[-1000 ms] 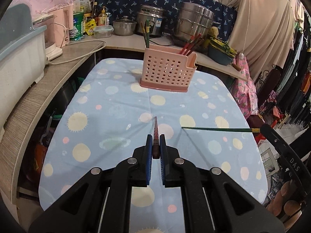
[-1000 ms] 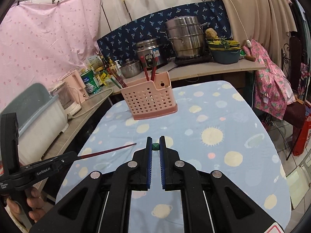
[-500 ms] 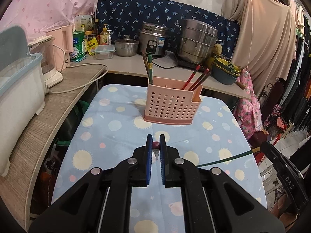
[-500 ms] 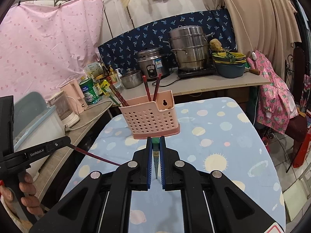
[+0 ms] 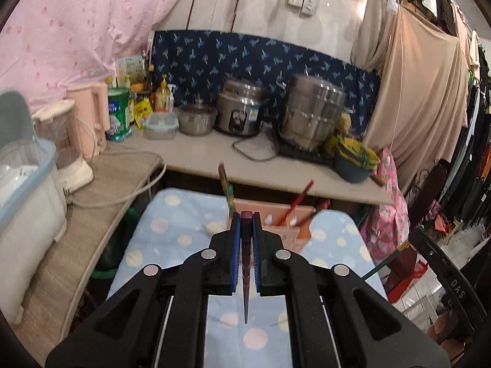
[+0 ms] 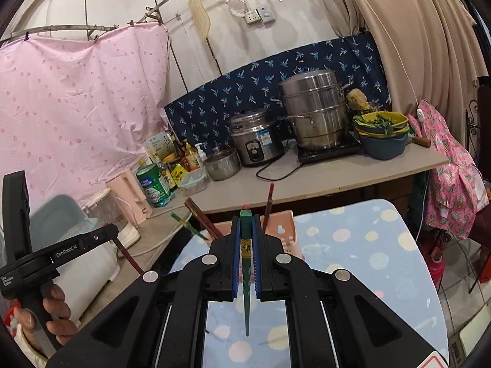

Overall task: Organize utensils
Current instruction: 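Lower both chopsticks tip-first into the pink holder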

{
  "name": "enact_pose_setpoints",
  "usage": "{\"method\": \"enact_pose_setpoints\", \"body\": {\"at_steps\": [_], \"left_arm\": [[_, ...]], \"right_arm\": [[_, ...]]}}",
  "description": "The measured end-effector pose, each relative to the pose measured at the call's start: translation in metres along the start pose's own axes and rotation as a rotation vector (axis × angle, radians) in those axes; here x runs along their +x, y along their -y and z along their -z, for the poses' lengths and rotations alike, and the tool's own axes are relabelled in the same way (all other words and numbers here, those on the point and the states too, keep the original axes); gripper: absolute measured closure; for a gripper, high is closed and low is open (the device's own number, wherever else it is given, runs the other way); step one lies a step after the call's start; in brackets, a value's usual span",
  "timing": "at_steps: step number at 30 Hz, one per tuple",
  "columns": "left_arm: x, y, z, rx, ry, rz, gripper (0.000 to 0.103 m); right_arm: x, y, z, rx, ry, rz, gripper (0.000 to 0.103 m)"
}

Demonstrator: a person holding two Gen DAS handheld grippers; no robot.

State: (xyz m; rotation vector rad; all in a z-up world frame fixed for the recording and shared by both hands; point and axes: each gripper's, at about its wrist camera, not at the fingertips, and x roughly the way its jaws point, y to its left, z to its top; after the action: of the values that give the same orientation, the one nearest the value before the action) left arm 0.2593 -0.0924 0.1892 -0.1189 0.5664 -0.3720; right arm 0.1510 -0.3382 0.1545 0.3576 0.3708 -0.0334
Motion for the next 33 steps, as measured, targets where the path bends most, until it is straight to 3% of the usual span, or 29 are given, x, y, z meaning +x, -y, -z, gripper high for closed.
{"method": "enact_pose_setpoints", "body": {"at_steps": [8,14,21,33], "left_arm": [[0.012,0.011,-0.068,-0.027,0.11,0.013,0.096],[0.033,0.013,-0.095,-0.033,0.146,0.007,0.096],[0.073,0.01,-0.101,-0.019,0.132,-0.036,0.096],[0.129,-0.002,-0.072,-0.034,0.013,-0.04,0.096]], "right_arm": [[0.03,-0.022,-0.07,-0.002,0.115,-0.035,0.096],[0.067,-0.027,-0.097,-0.016,0.143,0.006,0.096],[0.112,-0.013,-0.095,-0.009,0.098,0.047,0.096],[0.158,0.0,-0.061,-0.016,-0.012,0.072,0.096]]}}
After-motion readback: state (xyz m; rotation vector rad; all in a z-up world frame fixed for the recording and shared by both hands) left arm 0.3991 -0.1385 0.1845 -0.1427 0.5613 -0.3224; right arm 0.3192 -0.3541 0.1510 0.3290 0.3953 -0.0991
